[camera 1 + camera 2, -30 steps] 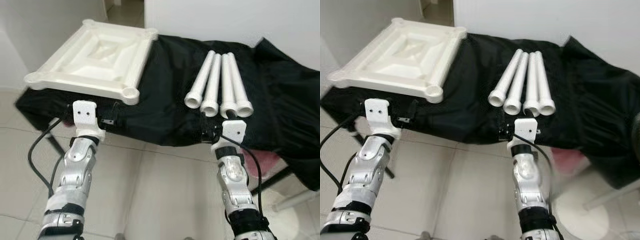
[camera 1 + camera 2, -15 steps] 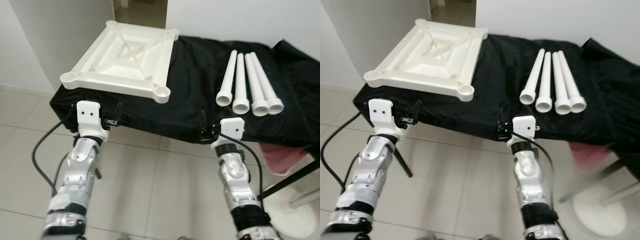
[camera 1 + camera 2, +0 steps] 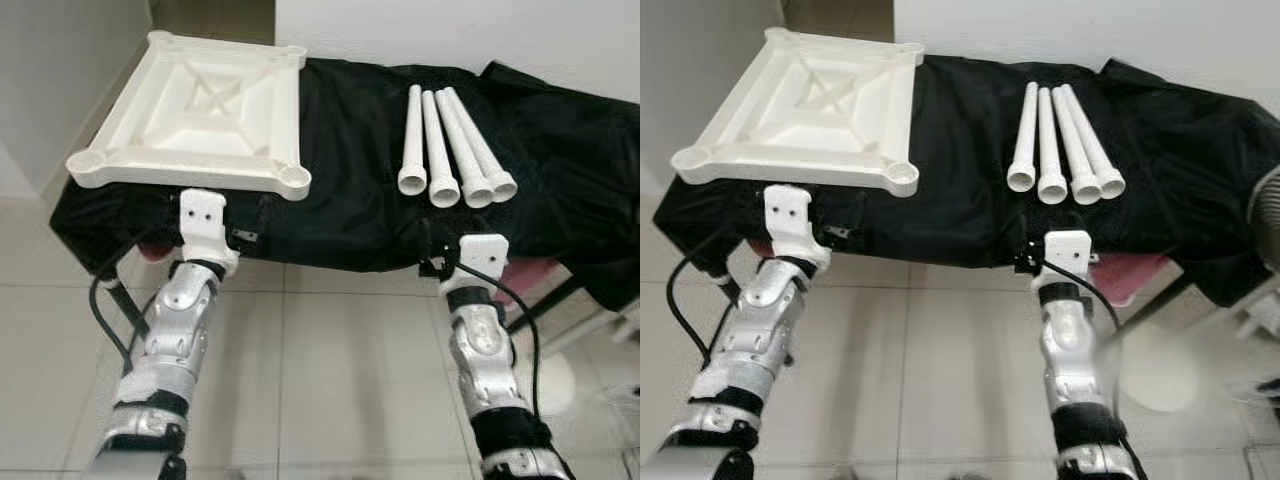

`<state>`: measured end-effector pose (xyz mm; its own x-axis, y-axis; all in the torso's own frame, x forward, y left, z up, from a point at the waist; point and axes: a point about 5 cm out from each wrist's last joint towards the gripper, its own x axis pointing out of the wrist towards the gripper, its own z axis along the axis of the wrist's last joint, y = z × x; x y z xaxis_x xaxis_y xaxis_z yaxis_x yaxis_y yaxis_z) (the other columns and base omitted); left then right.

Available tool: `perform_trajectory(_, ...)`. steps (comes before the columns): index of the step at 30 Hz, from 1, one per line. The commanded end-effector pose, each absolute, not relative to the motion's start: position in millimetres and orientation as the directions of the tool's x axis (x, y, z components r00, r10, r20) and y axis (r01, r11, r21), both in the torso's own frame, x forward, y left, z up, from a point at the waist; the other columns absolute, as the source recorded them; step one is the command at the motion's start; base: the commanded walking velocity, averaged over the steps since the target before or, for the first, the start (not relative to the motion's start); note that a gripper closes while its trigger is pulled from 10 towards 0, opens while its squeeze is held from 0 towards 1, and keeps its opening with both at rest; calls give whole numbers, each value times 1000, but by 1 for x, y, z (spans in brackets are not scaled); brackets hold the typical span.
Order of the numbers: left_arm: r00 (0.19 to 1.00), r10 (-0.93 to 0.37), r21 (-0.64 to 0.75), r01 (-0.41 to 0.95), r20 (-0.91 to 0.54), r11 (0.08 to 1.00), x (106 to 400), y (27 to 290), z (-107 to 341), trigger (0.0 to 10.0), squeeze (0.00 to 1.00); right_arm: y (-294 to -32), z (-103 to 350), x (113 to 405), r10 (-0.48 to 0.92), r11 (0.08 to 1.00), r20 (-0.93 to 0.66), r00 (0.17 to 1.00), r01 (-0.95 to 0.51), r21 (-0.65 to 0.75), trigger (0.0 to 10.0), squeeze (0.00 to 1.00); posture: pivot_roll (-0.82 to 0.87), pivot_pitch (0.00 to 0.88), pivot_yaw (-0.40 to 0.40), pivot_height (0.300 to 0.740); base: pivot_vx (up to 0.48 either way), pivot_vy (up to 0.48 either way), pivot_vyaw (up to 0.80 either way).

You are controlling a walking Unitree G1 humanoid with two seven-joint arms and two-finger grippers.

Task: Building children table

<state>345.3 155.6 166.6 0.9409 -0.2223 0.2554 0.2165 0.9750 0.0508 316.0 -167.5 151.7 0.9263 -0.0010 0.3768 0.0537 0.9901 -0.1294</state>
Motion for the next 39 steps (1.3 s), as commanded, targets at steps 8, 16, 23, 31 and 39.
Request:
perform_trajectory(8,938,-236,61,228,255,972,343,154,163,10000,0,-169,150,317,-15,990,380,925,66,-122,10000,0,-20,70,-29,740,0,0,0)
perform_trajectory(16,933,-244,59,237,263,970,341,155,164,10000,0,-170,151,319,-16,990,380,925,67,-121,10000,0,-10,68,-28,740,0,0,0)
perform_trajectory(23,931,-248,60,241,269,969,340,156,165,10000,0,-173,150,319,-22,990,381,924,74,-122,10000,0,-6,66,-32,740,0,0,0)
perform_trajectory(31,932,-238,45,234,273,971,338,157,163,10000,0,-177,147,318,-26,988,371,928,80,-133,10000,0,-1,63,-41,740,221,0,0)
perform_trajectory(39,934,-226,38,224,276,974,338,158,164,10000,0,-178,147,319,-22,987,371,929,80,-142,10000,0,-1,60,-50,740,264,0,0)
